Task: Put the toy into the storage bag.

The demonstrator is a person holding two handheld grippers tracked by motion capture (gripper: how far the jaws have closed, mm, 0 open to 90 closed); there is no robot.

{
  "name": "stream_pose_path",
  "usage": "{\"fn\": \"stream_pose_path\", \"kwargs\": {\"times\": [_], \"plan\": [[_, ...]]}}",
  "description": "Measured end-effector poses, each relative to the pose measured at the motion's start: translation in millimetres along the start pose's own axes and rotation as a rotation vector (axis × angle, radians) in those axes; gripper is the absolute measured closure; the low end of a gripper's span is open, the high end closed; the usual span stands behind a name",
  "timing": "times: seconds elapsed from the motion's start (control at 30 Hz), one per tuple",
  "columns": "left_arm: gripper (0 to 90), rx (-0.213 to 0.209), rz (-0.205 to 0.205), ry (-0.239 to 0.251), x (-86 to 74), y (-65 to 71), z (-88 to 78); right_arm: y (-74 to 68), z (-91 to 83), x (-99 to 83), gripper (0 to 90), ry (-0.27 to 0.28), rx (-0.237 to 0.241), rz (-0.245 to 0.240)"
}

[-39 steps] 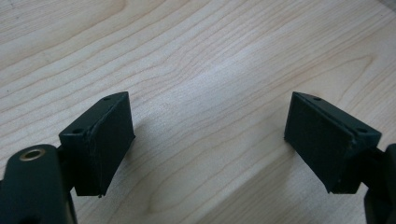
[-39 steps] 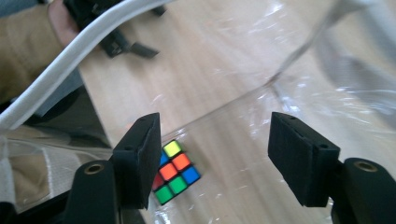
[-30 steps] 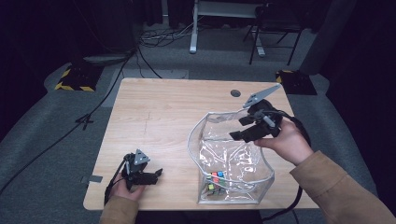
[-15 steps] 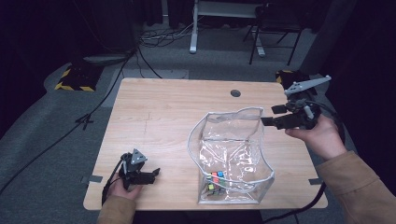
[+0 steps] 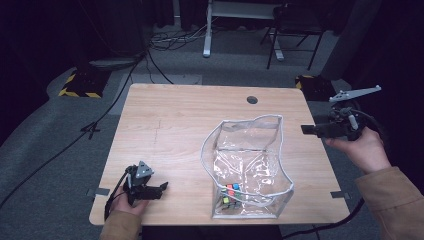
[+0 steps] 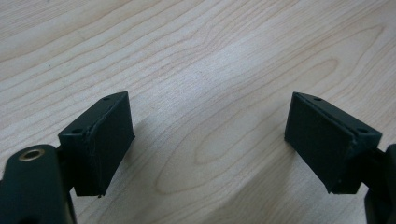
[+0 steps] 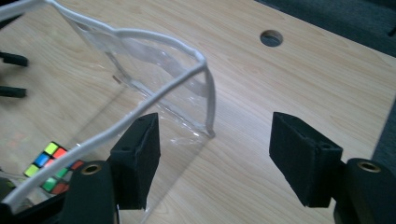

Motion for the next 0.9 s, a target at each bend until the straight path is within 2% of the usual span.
{"fn": "stream_pose_path", "kwargs": {"times": [0.07, 0.17, 0.33, 0.5, 0.63, 0.73, 0.77, 0.9], "plan": [[15.7, -0.009, -0.008, -0.003, -0.5, 1.1, 0.8, 4.4, 0.6, -5.4, 33.7, -0.014, -0.017, -0.008], [15.6, -0.009, -0.008, -0.003, -0.5, 1.1, 0.8, 11.6, 3.8, -16.7, 33.6, -0.064, -0.032, -0.012], [15.7, -0.009, -0.008, -0.004, -0.5, 1.1, 0.7, 22.1, 13.7, -39.1, 32.9, -0.129, -0.03, 0.032], [15.6, -0.001, -0.007, -0.003, 0.7, 0.3, 1.5, 27.4, 23.8, -56.0, 33.1, -0.142, -0.045, 0.057], [15.6, -0.001, -0.007, -0.003, 0.7, 0.4, 1.6, 26.5, 35.0, -69.1, 33.9, -0.154, -0.038, 0.072], [15.6, -0.001, -0.007, -0.003, 0.7, 0.4, 1.6, 27.8, 43.3, -79.7, 35.1, -0.163, -0.074, 0.064], [15.6, -0.001, -0.007, -0.003, 0.7, 0.4, 1.6, 28.0, 46.7, -83.9, 35.4, -0.161, -0.08, 0.057], [15.6, 0.003, -0.012, -0.001, 1.1, 0.4, 1.9, 27.8, 54.7, -95.1, 37.4, -0.13, -0.089, 0.085]]}}
Point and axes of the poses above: each handheld gripper's, and its own axes: z roughly forward along the jaws, x roughly out of its top, y roughly to its right, the point moved 8 cm from there along z, roughly forward along the jaws, and after that the axes turned 12 degrees about -z, right-handed, at the moved point
